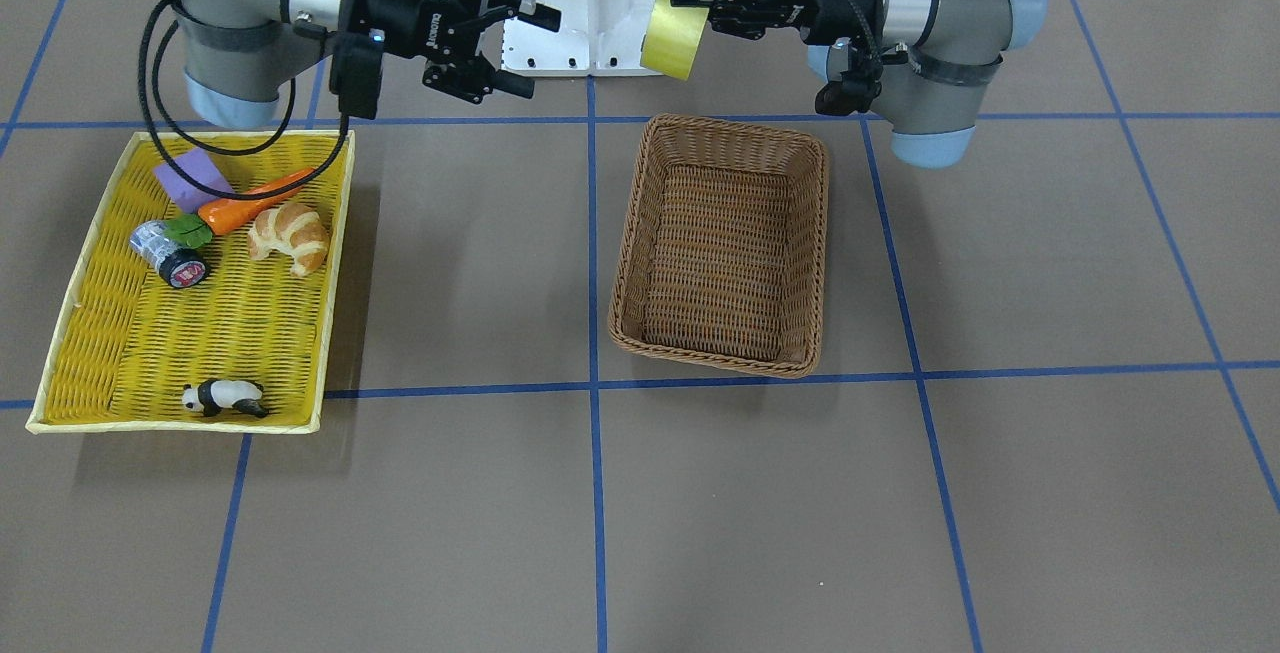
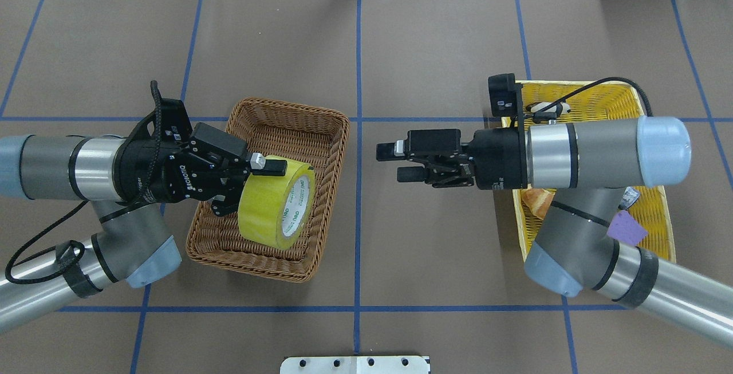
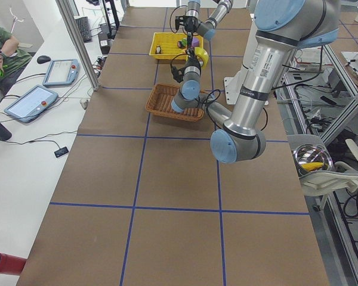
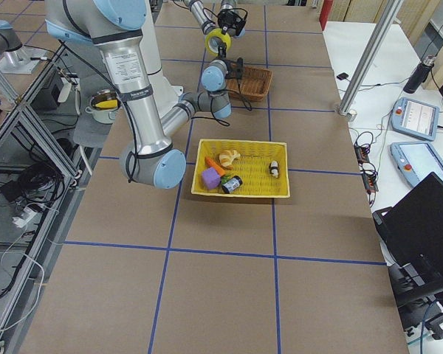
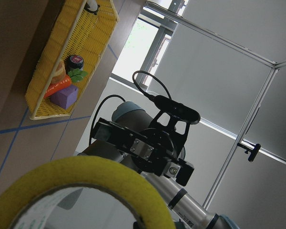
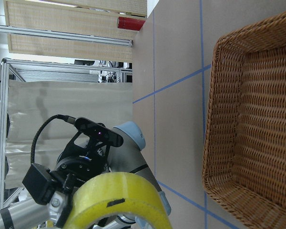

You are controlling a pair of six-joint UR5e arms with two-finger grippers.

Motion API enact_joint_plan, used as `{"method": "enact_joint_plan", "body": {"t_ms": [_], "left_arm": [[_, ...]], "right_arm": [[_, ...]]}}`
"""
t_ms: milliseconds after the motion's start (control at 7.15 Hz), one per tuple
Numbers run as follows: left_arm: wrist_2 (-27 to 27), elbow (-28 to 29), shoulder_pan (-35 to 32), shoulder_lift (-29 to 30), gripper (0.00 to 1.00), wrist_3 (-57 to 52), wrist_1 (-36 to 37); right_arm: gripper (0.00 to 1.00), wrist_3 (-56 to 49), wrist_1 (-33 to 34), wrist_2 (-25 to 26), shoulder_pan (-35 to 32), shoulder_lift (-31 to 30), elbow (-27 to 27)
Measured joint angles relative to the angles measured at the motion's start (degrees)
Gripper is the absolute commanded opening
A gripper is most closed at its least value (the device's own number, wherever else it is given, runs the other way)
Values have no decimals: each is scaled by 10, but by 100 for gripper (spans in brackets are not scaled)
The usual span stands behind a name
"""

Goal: Move tape to another basket

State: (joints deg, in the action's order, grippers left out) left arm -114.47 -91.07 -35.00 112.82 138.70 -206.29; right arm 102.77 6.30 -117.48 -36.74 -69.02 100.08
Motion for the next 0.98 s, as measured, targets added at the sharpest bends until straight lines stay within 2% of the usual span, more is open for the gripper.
{"method": "enact_joint_plan", "body": {"t_ms": [280, 420, 699, 839, 979], "left_arm": [[1, -12, -29, -31, 0, -87, 55], [0, -37, -49, -40, 0, -139, 126], [-1, -149, -68, -64, 0, -280, 365], [0, -213, -63, -69, 0, -351, 513], [2, -251, -53, -70, 0, -402, 620]], "right_arm": [[99, -65, 46, -81, -92, -7, -26], [99, -135, 97, -99, -132, -8, -33], [99, -279, 216, -110, -202, -8, -35], [99, -338, 277, -113, -234, -8, -33], [100, -400, 334, -114, -263, -8, -31]]}}
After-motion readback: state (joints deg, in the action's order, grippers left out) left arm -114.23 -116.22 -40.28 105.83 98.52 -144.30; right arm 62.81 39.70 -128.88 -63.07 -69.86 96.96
